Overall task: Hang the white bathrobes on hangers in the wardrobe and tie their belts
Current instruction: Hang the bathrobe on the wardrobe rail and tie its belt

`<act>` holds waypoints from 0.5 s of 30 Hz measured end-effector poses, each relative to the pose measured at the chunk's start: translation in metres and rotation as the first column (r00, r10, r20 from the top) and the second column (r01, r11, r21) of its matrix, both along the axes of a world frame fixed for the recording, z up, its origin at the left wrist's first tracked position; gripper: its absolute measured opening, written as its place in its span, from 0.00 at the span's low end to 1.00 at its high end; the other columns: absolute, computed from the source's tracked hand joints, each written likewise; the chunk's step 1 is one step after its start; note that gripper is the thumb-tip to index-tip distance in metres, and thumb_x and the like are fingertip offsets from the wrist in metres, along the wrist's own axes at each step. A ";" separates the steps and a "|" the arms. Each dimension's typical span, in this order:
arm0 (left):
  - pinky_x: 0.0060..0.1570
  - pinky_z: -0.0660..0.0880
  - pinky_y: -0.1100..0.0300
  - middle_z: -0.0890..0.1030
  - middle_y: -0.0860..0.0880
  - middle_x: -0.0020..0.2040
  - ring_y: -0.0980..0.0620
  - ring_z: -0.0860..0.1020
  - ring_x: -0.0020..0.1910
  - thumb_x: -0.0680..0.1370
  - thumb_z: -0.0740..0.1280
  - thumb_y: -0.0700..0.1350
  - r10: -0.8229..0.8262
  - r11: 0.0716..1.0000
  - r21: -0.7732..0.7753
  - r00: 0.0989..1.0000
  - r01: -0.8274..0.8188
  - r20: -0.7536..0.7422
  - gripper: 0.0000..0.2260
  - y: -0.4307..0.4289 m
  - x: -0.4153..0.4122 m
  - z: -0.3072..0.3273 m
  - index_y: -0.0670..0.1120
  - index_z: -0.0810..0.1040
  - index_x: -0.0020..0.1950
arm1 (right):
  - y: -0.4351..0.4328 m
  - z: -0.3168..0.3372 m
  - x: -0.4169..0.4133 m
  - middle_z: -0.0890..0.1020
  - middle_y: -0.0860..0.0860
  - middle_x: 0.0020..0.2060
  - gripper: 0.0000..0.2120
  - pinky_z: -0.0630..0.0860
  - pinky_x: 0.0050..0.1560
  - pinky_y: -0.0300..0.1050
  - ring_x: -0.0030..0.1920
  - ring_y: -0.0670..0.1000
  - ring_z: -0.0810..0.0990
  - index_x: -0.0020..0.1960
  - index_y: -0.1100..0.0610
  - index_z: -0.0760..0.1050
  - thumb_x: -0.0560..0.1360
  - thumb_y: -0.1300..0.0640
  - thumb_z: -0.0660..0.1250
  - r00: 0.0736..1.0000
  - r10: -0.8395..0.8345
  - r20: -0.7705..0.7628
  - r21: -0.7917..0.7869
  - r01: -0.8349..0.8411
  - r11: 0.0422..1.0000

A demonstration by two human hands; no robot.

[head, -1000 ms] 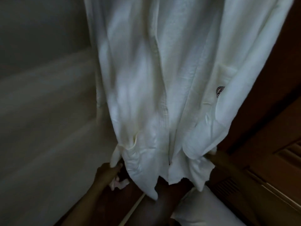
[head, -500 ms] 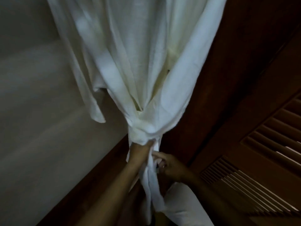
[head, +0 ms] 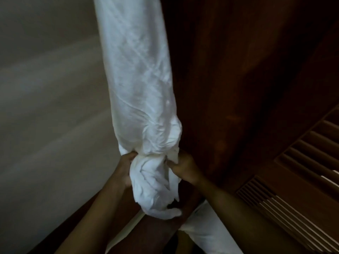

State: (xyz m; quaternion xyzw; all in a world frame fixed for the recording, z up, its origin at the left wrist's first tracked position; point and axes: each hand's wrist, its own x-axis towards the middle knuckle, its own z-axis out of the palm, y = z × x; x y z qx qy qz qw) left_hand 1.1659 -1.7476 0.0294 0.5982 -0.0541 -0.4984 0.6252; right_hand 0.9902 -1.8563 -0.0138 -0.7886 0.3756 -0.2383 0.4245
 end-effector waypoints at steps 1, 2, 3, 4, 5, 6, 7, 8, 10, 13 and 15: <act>0.49 0.78 0.56 0.82 0.50 0.32 0.55 0.82 0.32 0.77 0.70 0.48 0.013 1.000 0.006 0.999 -0.014 0.032 0.09 0.006 0.009 -0.002 0.49 0.83 0.38 | 0.001 -0.001 0.006 0.85 0.60 0.42 0.14 0.81 0.42 0.52 0.43 0.60 0.85 0.49 0.64 0.82 0.76 0.52 0.73 1.000 -0.020 -0.014 -0.052 0.019 0.998; 0.45 0.77 0.59 0.81 0.53 0.29 0.58 0.81 0.29 0.75 0.70 0.49 -0.039 0.999 0.023 0.997 0.038 0.072 0.09 0.007 0.017 -0.010 0.51 0.82 0.35 | -0.001 -0.004 0.009 0.85 0.60 0.42 0.12 0.80 0.40 0.49 0.43 0.60 0.85 0.47 0.64 0.82 0.78 0.53 0.71 0.998 -0.022 -0.056 -0.029 0.020 0.999; 0.42 0.76 0.63 0.80 0.55 0.26 0.61 0.79 0.27 0.73 0.72 0.51 0.005 0.998 0.063 0.998 -0.009 0.059 0.10 0.005 0.021 -0.008 0.54 0.82 0.32 | -0.003 0.001 0.007 0.85 0.58 0.42 0.10 0.78 0.40 0.46 0.43 0.58 0.84 0.48 0.61 0.82 0.78 0.54 0.70 0.995 -0.020 -0.102 0.037 0.023 0.999; 0.41 0.76 0.63 0.81 0.56 0.26 0.61 0.80 0.29 0.74 0.73 0.53 0.048 0.997 0.054 0.995 -0.053 0.082 0.10 0.008 0.025 -0.008 0.54 0.83 0.33 | -0.010 -0.003 0.002 0.84 0.54 0.41 0.06 0.76 0.39 0.44 0.42 0.55 0.83 0.47 0.57 0.81 0.79 0.54 0.70 0.989 -0.025 -0.143 0.093 0.038 0.995; 0.43 0.77 0.60 0.83 0.52 0.29 0.56 0.83 0.33 0.78 0.70 0.50 0.095 0.991 0.080 0.988 -0.105 0.122 0.10 0.013 0.025 -0.005 0.49 0.84 0.39 | -0.016 -0.006 -0.007 0.83 0.51 0.40 0.04 0.75 0.38 0.43 0.41 0.52 0.83 0.45 0.52 0.80 0.78 0.55 0.70 0.983 -0.029 -0.179 0.136 0.054 0.989; 0.46 0.79 0.54 0.85 0.47 0.34 0.49 0.85 0.40 0.79 0.68 0.47 0.146 0.979 0.118 0.977 -0.165 0.155 0.09 0.015 0.024 -0.003 0.43 0.84 0.45 | -0.025 -0.016 -0.018 0.83 0.49 0.38 0.06 0.76 0.39 0.44 0.40 0.51 0.82 0.43 0.48 0.78 0.77 0.57 0.70 0.982 -0.032 -0.186 0.157 0.062 0.986; 0.51 0.80 0.48 0.86 0.42 0.41 0.43 0.85 0.46 0.79 0.67 0.45 0.185 0.970 0.132 0.971 -0.206 0.154 0.10 0.017 0.023 -0.004 0.39 0.83 0.50 | -0.031 -0.024 -0.032 0.83 0.48 0.38 0.09 0.77 0.40 0.46 0.39 0.51 0.82 0.41 0.46 0.77 0.76 0.58 0.71 0.980 -0.022 -0.198 0.164 0.055 0.985; 0.54 0.81 0.45 0.86 0.39 0.46 0.39 0.84 0.51 0.78 0.67 0.45 0.199 0.963 0.146 0.964 -0.226 0.179 0.12 0.019 0.020 -0.003 0.38 0.83 0.54 | -0.037 -0.031 -0.046 0.83 0.47 0.38 0.11 0.78 0.42 0.47 0.40 0.50 0.82 0.41 0.45 0.76 0.76 0.59 0.70 0.979 -0.012 -0.205 0.152 0.044 0.987; 0.52 0.81 0.48 0.85 0.39 0.49 0.39 0.83 0.54 0.78 0.67 0.45 0.230 0.956 0.107 0.923 -0.274 0.310 0.13 0.016 0.015 -0.007 0.39 0.82 0.58 | -0.039 -0.043 -0.073 0.81 0.46 0.39 0.11 0.76 0.44 0.46 0.42 0.48 0.81 0.43 0.44 0.75 0.79 0.59 0.68 0.974 -0.024 -0.226 0.127 0.054 0.990; 0.52 0.78 0.54 0.84 0.48 0.55 0.49 0.82 0.56 0.81 0.66 0.48 0.183 0.971 0.046 0.857 -0.233 0.481 0.13 0.004 0.003 -0.013 0.49 0.78 0.65 | -0.028 -0.055 -0.113 0.80 0.46 0.45 0.04 0.73 0.51 0.43 0.48 0.50 0.80 0.50 0.49 0.76 0.82 0.57 0.66 0.959 -0.087 -0.271 0.248 0.156 0.956; 0.53 0.75 0.58 0.82 0.50 0.59 0.54 0.80 0.54 0.83 0.66 0.53 -0.038 0.977 0.195 0.834 -0.084 0.550 0.15 -0.005 -0.009 -0.019 0.49 0.76 0.67 | -0.022 -0.076 -0.138 0.81 0.48 0.50 0.05 0.75 0.58 0.44 0.54 0.51 0.80 0.57 0.52 0.78 0.82 0.54 0.68 0.938 -0.121 -0.325 0.270 0.215 0.939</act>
